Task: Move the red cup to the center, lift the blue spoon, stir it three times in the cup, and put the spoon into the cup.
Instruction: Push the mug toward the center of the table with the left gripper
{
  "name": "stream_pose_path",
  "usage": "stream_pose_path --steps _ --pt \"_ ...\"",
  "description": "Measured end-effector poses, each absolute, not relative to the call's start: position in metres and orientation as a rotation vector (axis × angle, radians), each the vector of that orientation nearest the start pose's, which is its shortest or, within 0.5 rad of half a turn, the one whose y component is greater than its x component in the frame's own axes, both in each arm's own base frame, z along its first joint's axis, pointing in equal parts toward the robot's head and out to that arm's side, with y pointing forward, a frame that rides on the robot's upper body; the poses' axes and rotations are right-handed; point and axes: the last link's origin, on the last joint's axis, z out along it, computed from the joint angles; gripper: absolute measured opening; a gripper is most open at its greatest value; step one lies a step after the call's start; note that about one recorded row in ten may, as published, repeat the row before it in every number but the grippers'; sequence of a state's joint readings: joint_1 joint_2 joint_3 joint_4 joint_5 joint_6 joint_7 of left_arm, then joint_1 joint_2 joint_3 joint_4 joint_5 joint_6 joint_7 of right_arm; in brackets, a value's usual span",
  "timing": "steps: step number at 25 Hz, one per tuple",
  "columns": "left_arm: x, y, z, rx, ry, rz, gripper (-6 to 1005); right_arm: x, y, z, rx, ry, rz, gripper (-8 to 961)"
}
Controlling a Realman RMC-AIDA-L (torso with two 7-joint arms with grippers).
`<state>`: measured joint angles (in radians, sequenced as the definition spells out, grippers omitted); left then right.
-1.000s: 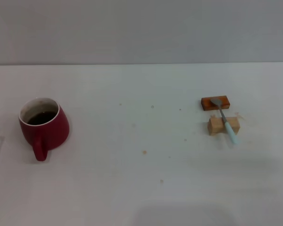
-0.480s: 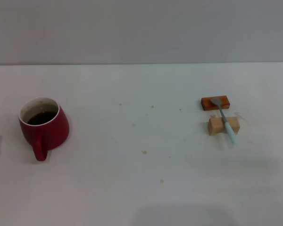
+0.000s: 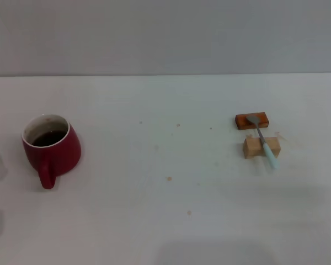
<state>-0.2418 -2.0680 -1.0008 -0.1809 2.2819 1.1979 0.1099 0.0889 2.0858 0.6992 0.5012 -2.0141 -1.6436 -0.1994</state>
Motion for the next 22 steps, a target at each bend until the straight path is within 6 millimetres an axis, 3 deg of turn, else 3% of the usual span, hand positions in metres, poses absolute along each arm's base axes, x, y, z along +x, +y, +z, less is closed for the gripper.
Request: stream_pose_path --steps 2,9,22 --pt "-0.390 0.274 0.014 -1.429 -0.452 -0.331 241 0.315 0.224 0.015 -1.140 0.320 0.792 745" --pt "-0.390 0.280 0.012 -1.447 -0.436 -0.293 21 0.315 0.221 0.013 -1.148 0.322 0.791 745" --pt "-0.389 0.298 0.004 -1.551 -0.278 -0.065 -1 0.314 0.219 0.011 -1.157 0.322 0.797 746"
